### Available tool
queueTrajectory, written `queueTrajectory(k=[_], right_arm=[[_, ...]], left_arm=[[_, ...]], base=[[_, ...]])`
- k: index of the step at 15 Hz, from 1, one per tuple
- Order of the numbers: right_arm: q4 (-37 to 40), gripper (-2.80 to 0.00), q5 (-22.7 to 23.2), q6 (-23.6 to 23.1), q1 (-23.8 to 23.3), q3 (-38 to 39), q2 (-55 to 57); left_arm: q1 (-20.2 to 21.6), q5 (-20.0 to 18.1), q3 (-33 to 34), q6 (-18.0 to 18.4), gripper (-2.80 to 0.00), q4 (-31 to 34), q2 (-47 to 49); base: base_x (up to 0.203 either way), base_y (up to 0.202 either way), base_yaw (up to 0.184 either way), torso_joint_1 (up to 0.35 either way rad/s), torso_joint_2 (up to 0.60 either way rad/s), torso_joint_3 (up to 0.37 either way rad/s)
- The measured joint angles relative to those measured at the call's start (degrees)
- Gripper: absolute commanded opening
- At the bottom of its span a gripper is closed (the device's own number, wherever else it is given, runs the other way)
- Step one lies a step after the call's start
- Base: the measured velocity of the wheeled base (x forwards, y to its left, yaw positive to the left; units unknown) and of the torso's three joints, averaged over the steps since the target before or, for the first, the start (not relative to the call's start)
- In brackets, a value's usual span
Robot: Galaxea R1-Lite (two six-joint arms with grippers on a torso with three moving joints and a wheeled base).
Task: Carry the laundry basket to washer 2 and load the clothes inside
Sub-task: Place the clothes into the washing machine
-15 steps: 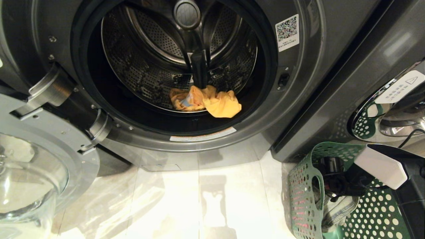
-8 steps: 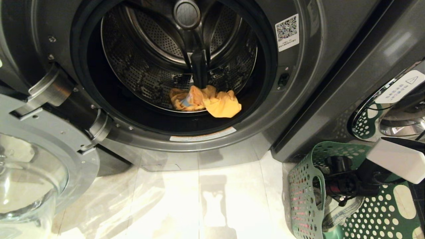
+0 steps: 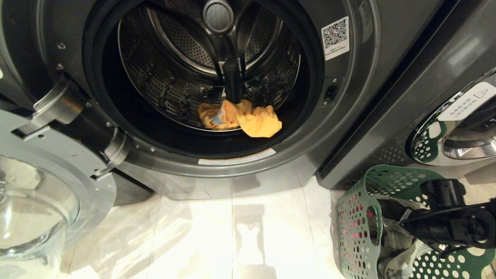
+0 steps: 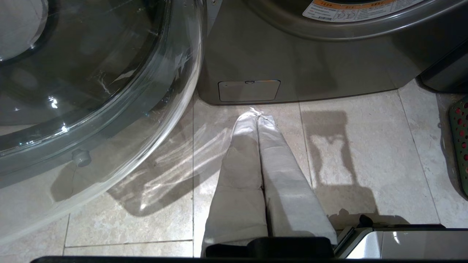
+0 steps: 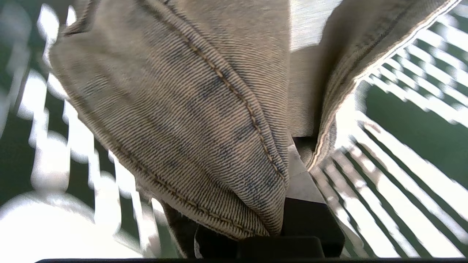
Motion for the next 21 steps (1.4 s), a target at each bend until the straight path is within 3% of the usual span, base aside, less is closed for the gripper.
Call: queueTrajectory(k=[5,10,14,17,21], right_arm=[[0.2,-2.80,-4.9,-9.3,0.4,20.5,-29.6],[-0.5,-2.80,-9.0,-28.5,-0.2,25.8,-56.9],[-0.8,-2.80,-4.8,-42.6,2.7,18.3,-67.6],[-0.6,-2.80,-1.8,-45.5,7.9,8.2,-69.1],[-1.0,-2.80,1.7,-46.2,21.6,-3.7,-65.1]], left_arm=[[0.0,0.0,0.0,0.0,-2.80,0.0,0.0],[0.0,0.0,0.0,0.0,-2.80,0.0,0.0],[0.0,0.0,0.0,0.0,-2.80,0.0,0.0],[0.0,0.0,0.0,0.0,-2.80,0.0,0.0],[0.0,0.0,0.0,0.0,-2.80,0.0,0.0]], base=[[0.000,0.000,0.000,0.000,0.00,0.000],[0.000,0.000,0.000,0.000,0.00,0.000],[0.000,0.000,0.000,0.000,0.00,0.000],[0.000,0.000,0.000,0.000,0.00,0.000],[0.000,0.000,0.000,0.000,0.00,0.000]])
